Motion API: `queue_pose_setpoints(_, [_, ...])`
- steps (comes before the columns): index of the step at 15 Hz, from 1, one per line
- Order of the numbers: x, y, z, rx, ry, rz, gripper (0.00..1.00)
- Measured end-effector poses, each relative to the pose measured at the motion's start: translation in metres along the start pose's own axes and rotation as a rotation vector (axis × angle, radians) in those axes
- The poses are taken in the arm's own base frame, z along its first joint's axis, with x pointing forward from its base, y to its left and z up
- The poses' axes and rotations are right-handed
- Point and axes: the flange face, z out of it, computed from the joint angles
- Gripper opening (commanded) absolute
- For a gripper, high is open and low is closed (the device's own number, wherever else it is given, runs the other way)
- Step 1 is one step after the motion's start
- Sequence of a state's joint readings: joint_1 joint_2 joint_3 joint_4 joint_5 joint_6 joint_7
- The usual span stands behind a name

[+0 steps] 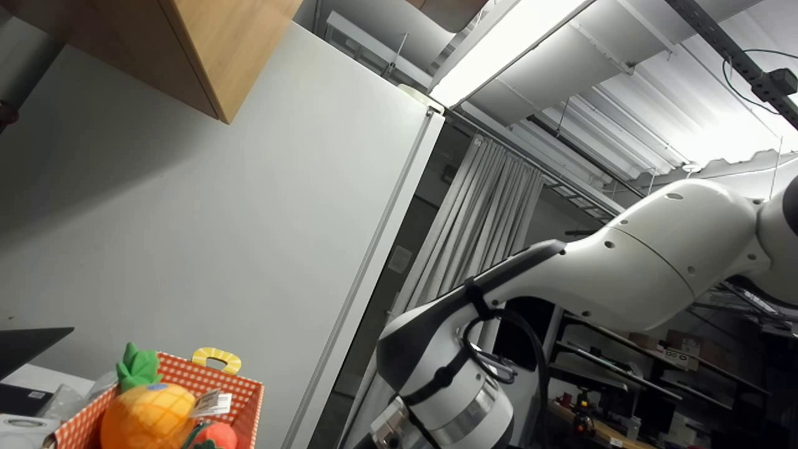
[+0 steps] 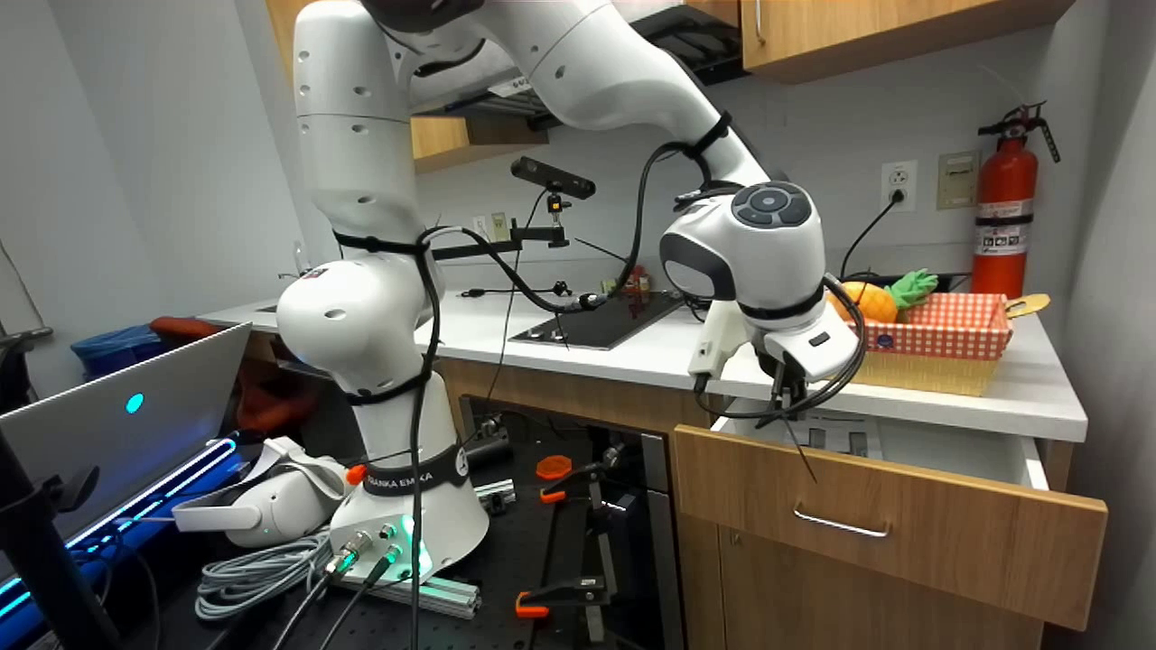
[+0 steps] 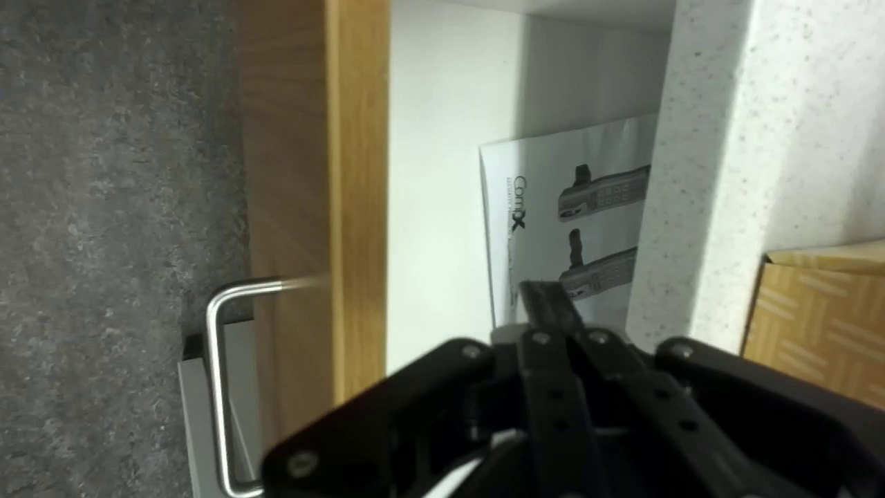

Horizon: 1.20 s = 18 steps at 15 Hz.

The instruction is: Close the open drawer, open the drawer then close the drawer again

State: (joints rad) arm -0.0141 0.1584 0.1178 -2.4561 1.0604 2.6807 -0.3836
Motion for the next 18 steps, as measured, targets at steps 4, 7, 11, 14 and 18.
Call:
queue_pose_setpoints(4, [-0.003,0.019,0.011,-0.078,0.004,-0.038,0.00])
queue_pose_setpoints(7, [-0.003,0.027,0.013,-0.117,0.005,-0.068,0.00])
queue_pose_setpoints(11, [0.004,0.037,0.007,-0.161,0.006,-0.106,0.00])
queue_pose_setpoints(14, [0.014,0.050,-0.002,-0.208,0.011,-0.126,0.00])
queue_pose_setpoints(18, [0.028,0.077,-0.020,-0.289,0.020,-0.138,0.00])
